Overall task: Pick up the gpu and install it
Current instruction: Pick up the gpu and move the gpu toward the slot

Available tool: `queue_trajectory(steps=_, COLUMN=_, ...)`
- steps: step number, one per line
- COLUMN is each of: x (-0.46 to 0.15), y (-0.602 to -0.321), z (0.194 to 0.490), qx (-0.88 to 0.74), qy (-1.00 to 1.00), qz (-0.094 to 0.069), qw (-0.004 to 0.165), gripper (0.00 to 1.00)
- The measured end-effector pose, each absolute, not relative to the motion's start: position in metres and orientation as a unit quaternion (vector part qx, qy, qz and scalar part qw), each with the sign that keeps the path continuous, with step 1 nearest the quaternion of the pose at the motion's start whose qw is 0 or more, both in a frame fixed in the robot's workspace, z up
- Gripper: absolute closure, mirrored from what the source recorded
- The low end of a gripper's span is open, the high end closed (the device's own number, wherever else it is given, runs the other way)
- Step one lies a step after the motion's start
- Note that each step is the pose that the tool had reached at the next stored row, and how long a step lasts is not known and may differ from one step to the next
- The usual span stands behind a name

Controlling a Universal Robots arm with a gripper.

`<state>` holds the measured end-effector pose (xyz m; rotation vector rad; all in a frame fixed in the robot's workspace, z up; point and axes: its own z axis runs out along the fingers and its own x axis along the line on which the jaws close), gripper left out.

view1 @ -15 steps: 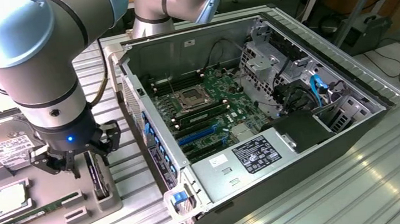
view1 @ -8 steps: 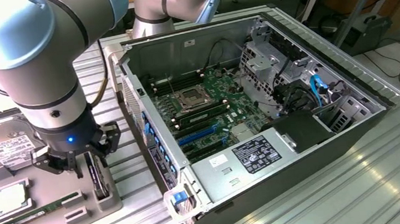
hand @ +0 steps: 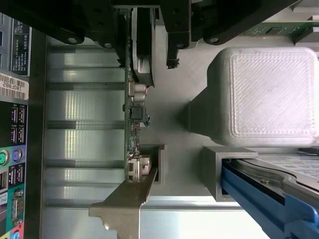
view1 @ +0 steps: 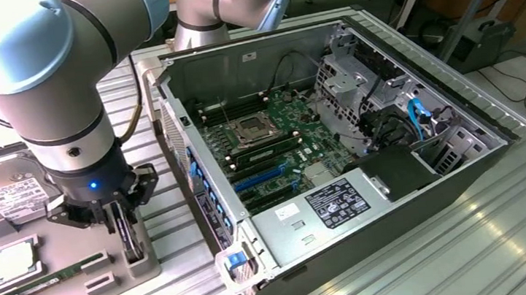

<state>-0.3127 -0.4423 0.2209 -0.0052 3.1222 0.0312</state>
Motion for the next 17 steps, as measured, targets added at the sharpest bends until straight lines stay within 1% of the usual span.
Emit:
queue_trajectory(steps=1, x=-0.3128, y=-0.4423, z=0.2208, qx=-0.002, qy=1.000, qz=0.010, qw=0.010, gripper=0.64)
queue_trajectory(steps=12, x=-0.3112, y=-0.4423, z=0.2202, qx=-0.002, qy=1.000, qz=0.010, qw=0.010, gripper=0.64)
queue_trajectory(steps=13, x=-0.3109, y=-0.4423, z=0.2202, qx=-0.002, qy=1.000, qz=0.010, qw=0.010, gripper=0.65)
queue_trajectory(steps=14, x=-0.3109, y=-0.4423, z=0.2202, qx=-0.002, qy=1.000, qz=0.010, qw=0.010, gripper=0.72)
queue_trajectory(steps=17, x=-0.3109, y=-0.4424, z=0.2202, qx=-0.002, qy=1.000, qz=0.010, qw=0.010, gripper=0.73)
